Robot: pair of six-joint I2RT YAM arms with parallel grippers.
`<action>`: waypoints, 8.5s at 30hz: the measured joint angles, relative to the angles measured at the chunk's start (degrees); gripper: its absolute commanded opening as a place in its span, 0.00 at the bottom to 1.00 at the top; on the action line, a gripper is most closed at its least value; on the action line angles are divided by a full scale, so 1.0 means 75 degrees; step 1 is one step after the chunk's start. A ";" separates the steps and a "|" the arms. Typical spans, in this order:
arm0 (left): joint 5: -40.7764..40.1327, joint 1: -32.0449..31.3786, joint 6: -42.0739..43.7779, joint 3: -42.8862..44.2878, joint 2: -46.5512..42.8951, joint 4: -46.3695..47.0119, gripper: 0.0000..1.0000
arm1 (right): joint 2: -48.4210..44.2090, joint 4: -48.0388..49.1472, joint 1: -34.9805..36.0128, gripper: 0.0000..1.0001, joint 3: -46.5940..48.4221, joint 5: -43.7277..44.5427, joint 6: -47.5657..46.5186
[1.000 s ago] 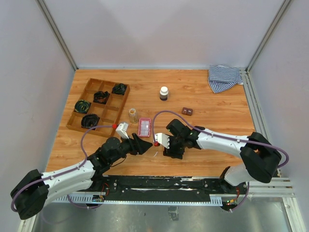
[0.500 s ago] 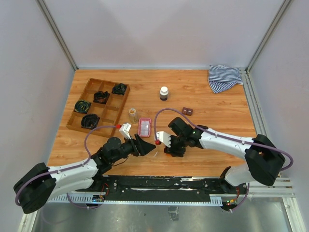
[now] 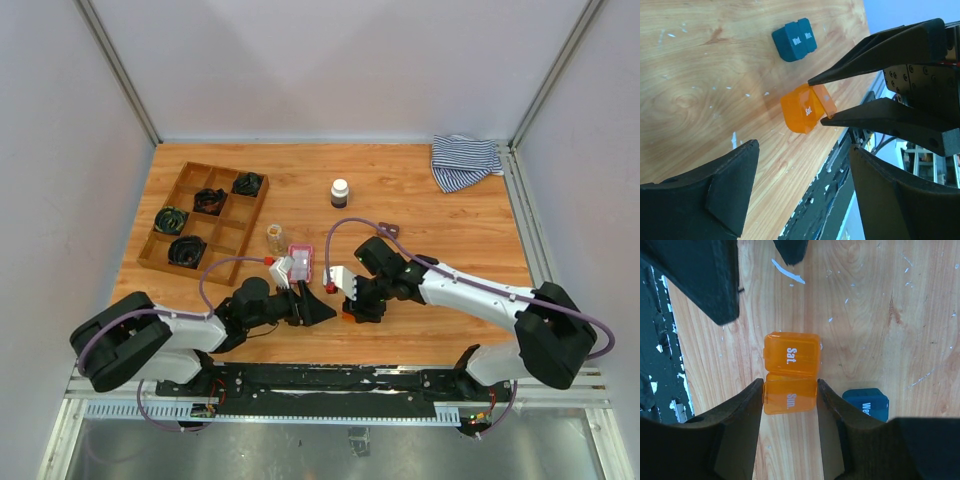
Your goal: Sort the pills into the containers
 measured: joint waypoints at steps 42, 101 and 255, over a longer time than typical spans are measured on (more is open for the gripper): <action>0.0901 -0.0341 -0.1314 0.0997 0.3480 0.2868 0.00 | -0.0391 -0.0396 -0.0058 0.47 0.0105 -0.0586 0.0096; 0.1606 -0.0358 -0.0600 0.0994 0.2646 0.2261 0.00 | -0.0697 -0.0085 -0.1349 0.55 0.0119 -0.0134 0.0592; -0.4357 0.2422 0.4791 0.5910 0.0664 -0.7868 0.82 | -0.2745 -0.0096 -0.3672 0.99 0.0318 -0.4112 -0.0874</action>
